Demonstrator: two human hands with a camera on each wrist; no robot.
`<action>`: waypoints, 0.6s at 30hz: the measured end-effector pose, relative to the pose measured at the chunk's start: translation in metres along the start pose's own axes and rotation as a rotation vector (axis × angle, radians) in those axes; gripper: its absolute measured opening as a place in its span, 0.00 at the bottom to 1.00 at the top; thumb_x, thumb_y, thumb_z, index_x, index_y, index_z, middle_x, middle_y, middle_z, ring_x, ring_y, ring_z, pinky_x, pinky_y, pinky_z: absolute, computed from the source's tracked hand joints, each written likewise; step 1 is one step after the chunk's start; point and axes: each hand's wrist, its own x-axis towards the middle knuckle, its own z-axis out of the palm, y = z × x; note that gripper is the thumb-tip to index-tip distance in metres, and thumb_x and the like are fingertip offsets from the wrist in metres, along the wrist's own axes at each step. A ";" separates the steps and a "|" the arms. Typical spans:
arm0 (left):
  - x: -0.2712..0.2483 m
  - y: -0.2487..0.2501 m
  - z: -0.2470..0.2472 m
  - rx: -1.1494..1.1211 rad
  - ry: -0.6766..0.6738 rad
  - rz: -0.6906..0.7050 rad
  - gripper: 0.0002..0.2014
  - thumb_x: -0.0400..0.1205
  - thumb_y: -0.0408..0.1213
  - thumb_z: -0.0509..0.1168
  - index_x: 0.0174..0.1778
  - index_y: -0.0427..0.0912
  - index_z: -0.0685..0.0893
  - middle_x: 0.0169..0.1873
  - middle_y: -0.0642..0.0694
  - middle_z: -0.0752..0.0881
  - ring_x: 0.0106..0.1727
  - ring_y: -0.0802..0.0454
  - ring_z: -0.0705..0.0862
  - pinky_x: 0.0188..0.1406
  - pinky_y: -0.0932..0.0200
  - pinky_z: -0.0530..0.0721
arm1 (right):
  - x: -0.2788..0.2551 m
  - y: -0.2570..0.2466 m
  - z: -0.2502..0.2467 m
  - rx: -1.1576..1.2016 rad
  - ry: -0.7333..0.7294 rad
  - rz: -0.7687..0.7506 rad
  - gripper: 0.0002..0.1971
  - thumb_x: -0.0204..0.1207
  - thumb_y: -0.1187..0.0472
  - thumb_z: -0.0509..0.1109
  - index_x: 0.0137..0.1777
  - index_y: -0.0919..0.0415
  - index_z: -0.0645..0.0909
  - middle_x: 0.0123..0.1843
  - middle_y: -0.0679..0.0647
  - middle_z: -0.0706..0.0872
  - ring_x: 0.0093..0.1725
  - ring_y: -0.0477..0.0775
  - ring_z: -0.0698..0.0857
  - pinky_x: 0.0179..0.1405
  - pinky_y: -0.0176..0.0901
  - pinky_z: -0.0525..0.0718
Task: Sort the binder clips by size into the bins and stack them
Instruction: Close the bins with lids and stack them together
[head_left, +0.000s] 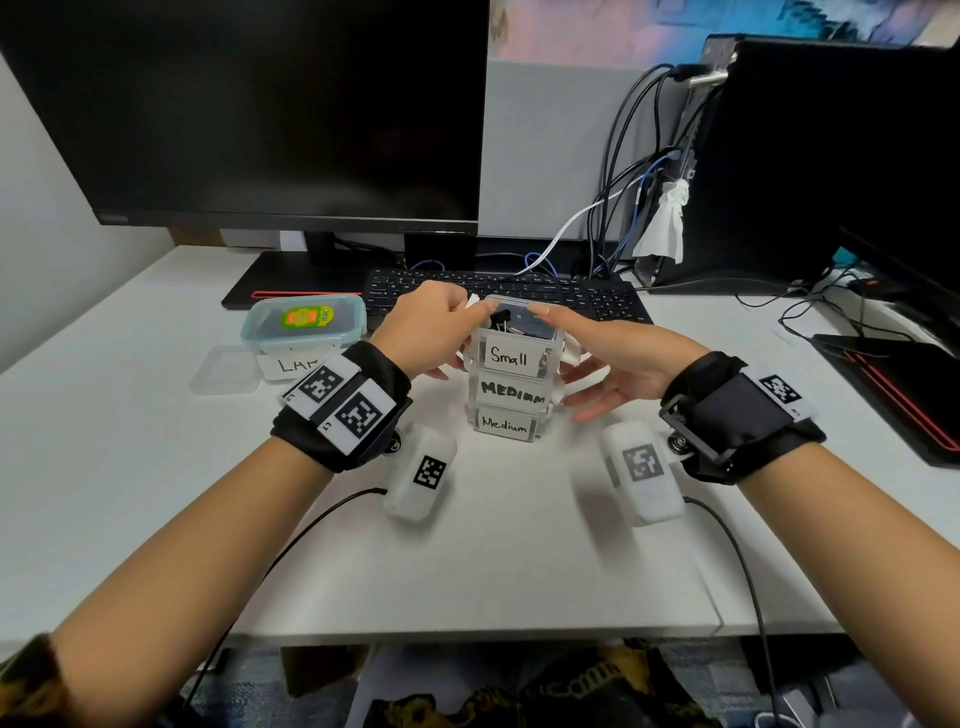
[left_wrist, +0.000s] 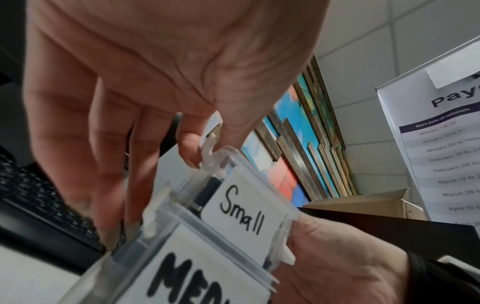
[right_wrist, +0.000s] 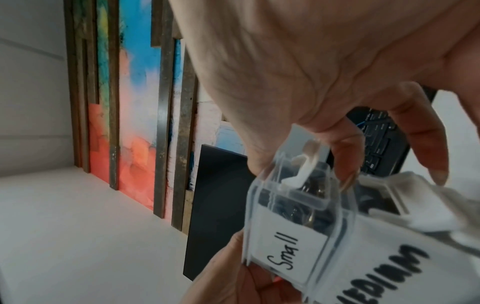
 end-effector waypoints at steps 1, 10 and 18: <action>-0.001 -0.001 0.000 -0.006 -0.023 -0.011 0.20 0.85 0.56 0.58 0.36 0.43 0.79 0.41 0.45 0.91 0.39 0.49 0.90 0.33 0.55 0.88 | -0.001 0.000 0.001 0.025 -0.019 0.008 0.39 0.66 0.25 0.65 0.65 0.56 0.80 0.59 0.64 0.83 0.44 0.65 0.92 0.37 0.51 0.91; -0.004 -0.001 0.000 -0.038 -0.065 -0.035 0.23 0.85 0.58 0.54 0.40 0.46 0.85 0.45 0.41 0.91 0.40 0.47 0.91 0.36 0.56 0.87 | 0.001 0.002 0.000 0.091 0.001 -0.004 0.39 0.64 0.26 0.70 0.66 0.54 0.82 0.54 0.56 0.80 0.39 0.59 0.92 0.36 0.45 0.89; -0.004 -0.002 0.001 -0.019 -0.058 -0.033 0.25 0.85 0.59 0.53 0.46 0.43 0.86 0.46 0.41 0.91 0.40 0.48 0.92 0.37 0.55 0.87 | 0.002 0.004 0.003 0.095 0.013 0.014 0.39 0.63 0.23 0.68 0.62 0.54 0.85 0.51 0.57 0.83 0.41 0.56 0.87 0.33 0.41 0.87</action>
